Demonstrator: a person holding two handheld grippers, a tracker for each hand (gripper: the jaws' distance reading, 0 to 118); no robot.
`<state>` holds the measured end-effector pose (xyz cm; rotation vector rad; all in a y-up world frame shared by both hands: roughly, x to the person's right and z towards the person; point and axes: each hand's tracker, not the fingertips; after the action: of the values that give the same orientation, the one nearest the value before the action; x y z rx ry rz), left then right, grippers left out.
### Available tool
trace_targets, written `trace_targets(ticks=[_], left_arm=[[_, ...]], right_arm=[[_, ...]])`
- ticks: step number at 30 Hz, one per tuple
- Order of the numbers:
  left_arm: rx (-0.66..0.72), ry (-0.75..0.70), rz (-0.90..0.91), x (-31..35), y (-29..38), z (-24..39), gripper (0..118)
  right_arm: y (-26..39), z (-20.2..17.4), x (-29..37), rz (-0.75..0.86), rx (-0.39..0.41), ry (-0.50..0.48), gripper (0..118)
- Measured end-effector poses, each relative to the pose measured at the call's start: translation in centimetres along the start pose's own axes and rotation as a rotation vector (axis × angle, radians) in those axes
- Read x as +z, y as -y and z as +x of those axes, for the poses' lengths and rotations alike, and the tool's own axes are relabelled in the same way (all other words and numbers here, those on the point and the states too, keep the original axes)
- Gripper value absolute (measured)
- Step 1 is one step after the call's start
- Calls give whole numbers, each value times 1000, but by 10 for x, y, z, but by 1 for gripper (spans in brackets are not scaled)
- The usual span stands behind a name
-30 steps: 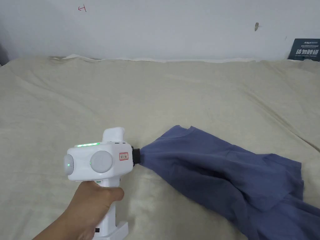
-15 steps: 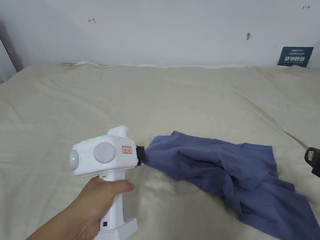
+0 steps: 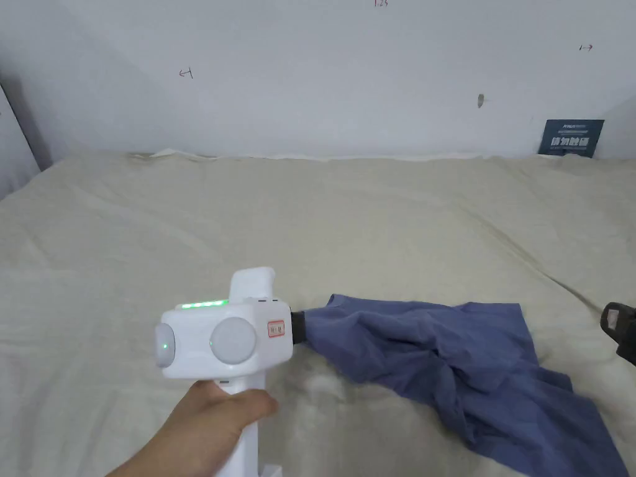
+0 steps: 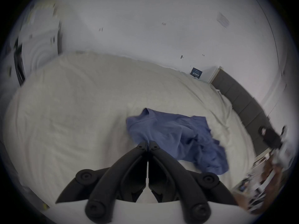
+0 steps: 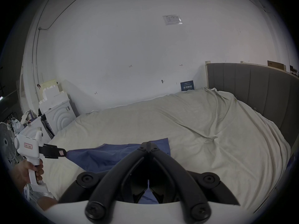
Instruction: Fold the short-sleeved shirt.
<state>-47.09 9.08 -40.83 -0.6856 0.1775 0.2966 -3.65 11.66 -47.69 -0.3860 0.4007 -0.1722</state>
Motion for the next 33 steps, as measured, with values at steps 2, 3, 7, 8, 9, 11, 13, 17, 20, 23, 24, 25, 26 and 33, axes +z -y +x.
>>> trace_targets(ticks=[2,3,7,8,9,11,13,17,20,23,24,25,26,33], left_arm=[[-107,-68,52,1,6,4,0],[-135,-85,77,1,10,5,0],[-233,-77,96,-3,19,8,9],[-246,-80,108,-4,21,9,24],[-276,-95,130,-5,22,10,42],[-285,-90,143,-5,21,8,70],[-286,-84,149,-4,19,4,71],[-338,-98,171,7,17,-8,71],[-389,-52,124,20,19,-16,71],[-431,1,85,31,27,-14,68],[-448,19,63,33,31,-11,59],[-448,42,59,36,34,-9,31],[-451,47,68,37,36,-7,0],[-476,86,52,46,37,-1,0]], right_arm=[[3,2,-2,-8,10,7,0],[5,3,-3,-11,11,10,0],[12,9,-10,-20,2,14,0],[13,10,-11,-21,0,14,0],[14,11,-13,-27,-1,14,0],[16,12,-15,-34,3,12,0],[17,14,-16,-53,24,-11,0],[16,22,-13,-109,150,-67,10],[22,27,-2,-172,274,-110,27],[34,30,10,-211,407,-94,26],[39,30,14,-231,460,-87,20],[45,32,16,-250,487,-87,13],[50,37,17,-252,485,-92,7],[61,55,35,-275,443,-152,0]])
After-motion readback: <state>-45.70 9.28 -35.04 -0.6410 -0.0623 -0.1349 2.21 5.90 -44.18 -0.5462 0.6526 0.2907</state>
